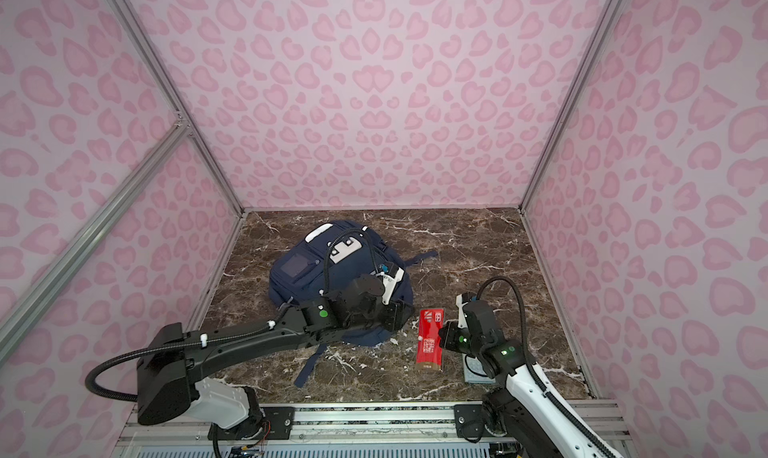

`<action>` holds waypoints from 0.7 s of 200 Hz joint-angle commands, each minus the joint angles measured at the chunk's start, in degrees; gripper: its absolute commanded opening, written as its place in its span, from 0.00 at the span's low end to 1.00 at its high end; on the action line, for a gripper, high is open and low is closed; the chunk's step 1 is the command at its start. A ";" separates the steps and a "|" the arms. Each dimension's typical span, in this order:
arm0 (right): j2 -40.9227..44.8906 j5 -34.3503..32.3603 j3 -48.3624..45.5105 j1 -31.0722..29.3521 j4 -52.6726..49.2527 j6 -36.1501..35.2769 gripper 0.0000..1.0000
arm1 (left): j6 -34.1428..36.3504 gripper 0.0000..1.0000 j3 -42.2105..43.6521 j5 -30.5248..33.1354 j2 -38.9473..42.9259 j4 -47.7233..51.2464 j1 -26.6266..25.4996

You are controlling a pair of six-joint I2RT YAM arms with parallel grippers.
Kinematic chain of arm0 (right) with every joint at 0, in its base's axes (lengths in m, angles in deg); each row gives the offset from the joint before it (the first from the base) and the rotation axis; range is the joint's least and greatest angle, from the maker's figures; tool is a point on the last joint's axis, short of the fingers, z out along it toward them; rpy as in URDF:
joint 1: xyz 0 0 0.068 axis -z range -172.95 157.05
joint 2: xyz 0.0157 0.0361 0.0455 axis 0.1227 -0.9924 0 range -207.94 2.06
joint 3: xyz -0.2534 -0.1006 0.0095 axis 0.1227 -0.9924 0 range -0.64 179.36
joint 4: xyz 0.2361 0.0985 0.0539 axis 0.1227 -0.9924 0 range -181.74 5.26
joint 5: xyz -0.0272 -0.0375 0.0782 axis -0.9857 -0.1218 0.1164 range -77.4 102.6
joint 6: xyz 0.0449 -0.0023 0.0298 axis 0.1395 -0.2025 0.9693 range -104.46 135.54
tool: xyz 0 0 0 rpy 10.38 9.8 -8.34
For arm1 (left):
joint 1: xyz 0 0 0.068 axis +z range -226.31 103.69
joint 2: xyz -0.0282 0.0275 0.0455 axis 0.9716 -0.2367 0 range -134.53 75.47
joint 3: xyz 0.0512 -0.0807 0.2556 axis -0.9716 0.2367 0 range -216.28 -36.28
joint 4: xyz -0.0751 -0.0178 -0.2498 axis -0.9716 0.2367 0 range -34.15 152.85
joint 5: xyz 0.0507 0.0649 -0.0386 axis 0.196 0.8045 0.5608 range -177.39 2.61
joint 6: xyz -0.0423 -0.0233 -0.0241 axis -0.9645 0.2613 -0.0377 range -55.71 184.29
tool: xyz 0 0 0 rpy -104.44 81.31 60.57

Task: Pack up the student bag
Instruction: 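Grasp the red pencil box with the right gripper and lift it upright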

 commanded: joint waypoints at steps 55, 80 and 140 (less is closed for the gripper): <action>-5.83 4.14 7.57 0.05 5.54 0.39 0.00 | 14.80 0.60 -3.21 26.77 -10.92 18.79 3.98; -8.37 6.21 8.38 -0.73 9.16 1.41 0.00 | 15.72 0.56 -5.62 33.05 -14.81 19.30 5.01; -11.88 6.08 9.39 -1.64 12.44 0.65 0.00 | 17.26 0.50 -7.75 30.72 -15.76 19.41 6.25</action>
